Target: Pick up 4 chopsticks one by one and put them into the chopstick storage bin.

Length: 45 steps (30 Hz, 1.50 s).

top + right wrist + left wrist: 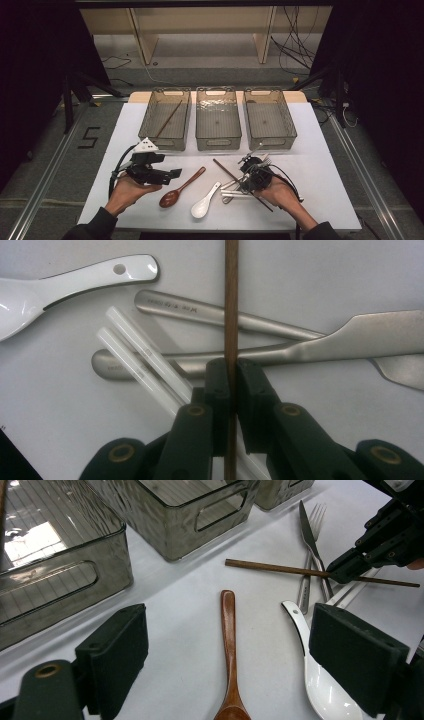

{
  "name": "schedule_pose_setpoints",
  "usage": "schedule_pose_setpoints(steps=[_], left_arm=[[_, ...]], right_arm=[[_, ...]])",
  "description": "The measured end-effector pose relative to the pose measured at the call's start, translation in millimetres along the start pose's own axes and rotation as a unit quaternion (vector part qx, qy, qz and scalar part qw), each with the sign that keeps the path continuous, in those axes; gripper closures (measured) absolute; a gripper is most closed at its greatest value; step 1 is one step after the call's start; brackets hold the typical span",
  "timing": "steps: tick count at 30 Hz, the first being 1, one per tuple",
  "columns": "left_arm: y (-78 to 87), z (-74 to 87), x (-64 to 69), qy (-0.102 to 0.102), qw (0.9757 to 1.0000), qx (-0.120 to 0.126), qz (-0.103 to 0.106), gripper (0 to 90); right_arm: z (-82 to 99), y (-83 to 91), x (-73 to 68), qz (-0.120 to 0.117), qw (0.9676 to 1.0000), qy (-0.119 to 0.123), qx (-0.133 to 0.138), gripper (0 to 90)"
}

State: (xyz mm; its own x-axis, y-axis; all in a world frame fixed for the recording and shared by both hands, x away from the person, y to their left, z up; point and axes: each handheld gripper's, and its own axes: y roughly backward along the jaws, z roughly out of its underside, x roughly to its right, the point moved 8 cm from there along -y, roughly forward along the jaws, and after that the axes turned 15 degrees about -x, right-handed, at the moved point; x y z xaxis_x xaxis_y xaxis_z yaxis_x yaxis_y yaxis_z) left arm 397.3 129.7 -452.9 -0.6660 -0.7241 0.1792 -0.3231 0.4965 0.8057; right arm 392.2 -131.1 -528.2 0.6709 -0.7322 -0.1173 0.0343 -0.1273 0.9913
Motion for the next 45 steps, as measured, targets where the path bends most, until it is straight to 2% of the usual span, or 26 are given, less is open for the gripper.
schedule_pose_setpoints(steps=[9, 20, 27, 31, 32, 35, 38, 40, 42, 43, 44, 45], left_arm=[[-1.1, 0.4, -1.8, 0.001, 1.0, 0.0, 0.0, 15.6], [-7.5, 2.3, -1.6, -0.005, 0.9998, -0.017, 0.004, 15.7], [-13.5, 0.6, 1.0, -0.027, 0.999, -0.035, 0.0, 15.7], [-17.6, -4.6, 5.4, -0.048, 0.9979, -0.043, -0.003, 15.7], [-19.0, -5.7, 6.9, -0.053, 0.9975, -0.046, -0.003, 15.7], [-23.0, -8.6, 11.0, -0.074, 0.9957, -0.055, -0.004, 15.8], [-26.6, -11.6, 16.1, -0.093, 0.9937, -0.063, -0.003, 15.8], [-28.1, -14.1, 19.3, -0.107, 0.9918, -0.07, -0.003, 15.9], [-29.5, -17.5, 22.8, -0.12, 0.9901, -0.073, 0.003, 15.8], [-30.4, -19.3, 24.4, -0.125, 0.9894, -0.074, 0.004, 15.8], [-31.2, -20.3, 26.1, -0.134, 0.9879, -0.078, 0.006, 16.0], [-32.2, -21.0, 28.2, -0.143, 0.9863, -0.081, 0.008, 16.0]], right_arm=[[1.2, 1.0, -1.3, 0.011, 0.9997, 0.021, -0.002, 85.4], [-0.7, 20.7, -10.3, 0.009, 0.9973, 0.065, 0.033, 85.4], [-0.6, 36.0, -20.9, 0.017, 0.9924, 0.11, 0.053, 85.4], [0.2, 42.5, -27.6, 0.02, 0.9897, 0.129, 0.059, 85.5], [0.2, 43.5, -28.5, 0.023, 0.9879, 0.141, 0.06, 85.4], [1.0, 46.3, -34.6, 0.026, 0.9863, 0.151, 0.061, 85.4], [1.7, 48.2, -38.7, 0.031, 0.9829, 0.171, 0.059, 85.4], [2.4, 48.7, -42.5, 0.035, 0.979, 0.193, 0.057, 85.4], [3.1, 48.9, -44.4, 0.034, 0.9784, 0.197, 0.054, 85.4], [3.3, 48.8, -45.8, 0.036, 0.9769, 0.204, 0.053, 85.4], [4.1, 49.2, -49.3, 0.035, 0.9755, 0.211, 0.051, 85.4], [4.1, 49.2, -49.3, 0.035, 0.9755, 0.211, 0.051, 85.4]])
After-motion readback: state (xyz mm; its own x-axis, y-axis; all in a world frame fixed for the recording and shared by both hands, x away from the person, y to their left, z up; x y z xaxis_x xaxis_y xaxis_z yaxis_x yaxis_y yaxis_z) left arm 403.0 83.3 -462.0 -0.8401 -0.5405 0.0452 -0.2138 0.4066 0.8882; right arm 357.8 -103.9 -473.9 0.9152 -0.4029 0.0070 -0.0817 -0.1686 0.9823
